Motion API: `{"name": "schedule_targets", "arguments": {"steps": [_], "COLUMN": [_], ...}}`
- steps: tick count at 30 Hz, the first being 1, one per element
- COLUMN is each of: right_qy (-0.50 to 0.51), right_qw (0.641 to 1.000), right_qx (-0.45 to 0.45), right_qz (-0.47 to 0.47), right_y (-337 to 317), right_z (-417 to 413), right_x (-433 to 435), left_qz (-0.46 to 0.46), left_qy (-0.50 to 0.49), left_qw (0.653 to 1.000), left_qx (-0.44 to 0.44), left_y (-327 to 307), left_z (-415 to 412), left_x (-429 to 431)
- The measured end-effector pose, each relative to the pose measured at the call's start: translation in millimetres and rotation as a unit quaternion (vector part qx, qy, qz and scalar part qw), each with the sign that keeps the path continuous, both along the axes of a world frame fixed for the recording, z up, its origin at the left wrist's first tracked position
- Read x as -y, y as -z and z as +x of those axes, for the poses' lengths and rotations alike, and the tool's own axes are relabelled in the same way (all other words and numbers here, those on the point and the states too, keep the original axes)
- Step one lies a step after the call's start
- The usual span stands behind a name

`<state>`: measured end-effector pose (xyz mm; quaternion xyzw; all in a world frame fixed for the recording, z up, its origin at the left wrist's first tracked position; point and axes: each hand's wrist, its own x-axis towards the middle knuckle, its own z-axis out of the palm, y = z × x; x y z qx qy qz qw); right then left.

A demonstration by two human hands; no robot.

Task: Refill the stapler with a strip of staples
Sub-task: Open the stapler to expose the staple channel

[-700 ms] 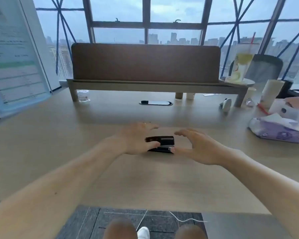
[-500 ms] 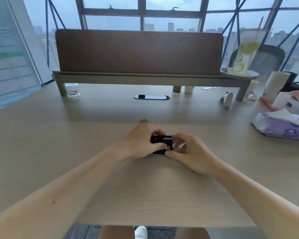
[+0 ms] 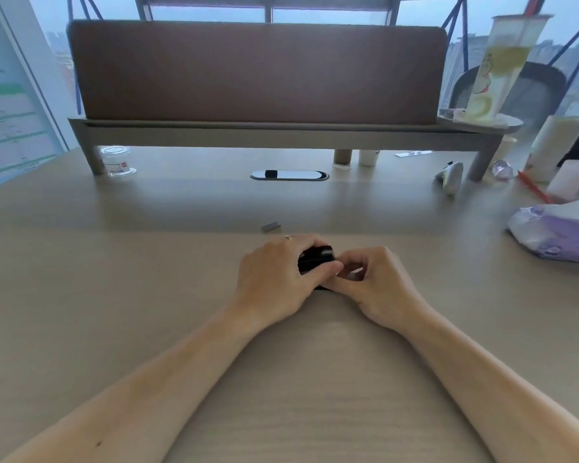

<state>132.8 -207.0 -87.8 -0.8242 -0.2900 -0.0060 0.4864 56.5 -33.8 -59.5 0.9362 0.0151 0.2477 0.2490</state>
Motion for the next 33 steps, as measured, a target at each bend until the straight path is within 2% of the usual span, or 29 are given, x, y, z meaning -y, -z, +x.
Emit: {"name": "schedule_targets", "arguments": {"steps": [3,8,15,19,22,24,25,26,27,28,29,30,31,33], "right_qy": [0.031,0.029,0.026,0.027,0.018,0.022,0.024,0.025,0.024,0.023,0.024,0.026,0.028,0.027], "right_qw": [0.999,0.999,1.000,1.000,1.000,1.000,1.000,1.000,1.000,1.000,1.000,1.000,1.000,1.000], "right_qx": [-0.009,-0.013,0.001,0.008,0.006,0.002,0.001,0.000,0.000,0.000,0.002,0.003,0.005,0.004], "right_qz": [0.010,0.013,0.014,0.011,0.009,0.007,0.005,0.003,0.002,0.002,0.001,0.000,-0.003,-0.008], "right_y": [5,11,11,11,12,13,12,12,11,11,11,11,11,10], "right_z": [4,7,5,6,6,6,6,6,6,6,6,6,6,5], "right_x": [-1,-1,-2,-3,-2,-2,-2,-1,-1,-1,-1,-1,-2,-2], "left_qz": [-0.217,-0.421,-0.596,-0.622,-0.627,-0.584,-0.522,-0.417,-0.266,-0.093,0.056,0.160,0.220,0.246], "left_qy": [0.060,0.114,0.165,0.162,0.127,0.080,0.053,0.026,0.004,-0.002,0.009,0.031,0.048,0.062], "left_qw": [0.974,0.895,0.784,0.765,0.769,0.808,0.851,0.909,0.964,0.995,0.998,0.987,0.974,0.965], "left_qx": [0.032,0.091,0.053,0.028,0.003,-0.006,-0.002,0.008,0.020,0.023,0.020,0.009,-0.015,-0.065], "left_y": [-4,-12,-25,-21,-15,-11,-10,-11,-13,-17,-23,-28,-32,-34], "left_z": [4,-8,-32,-49,-56,-60,-60,-61,-61,-61,-62,-62,-60,-55], "left_x": [-8,-19,-60,-88,-110,-119,-124,-127,-129,-128,-123,-117,-109,-96]}}
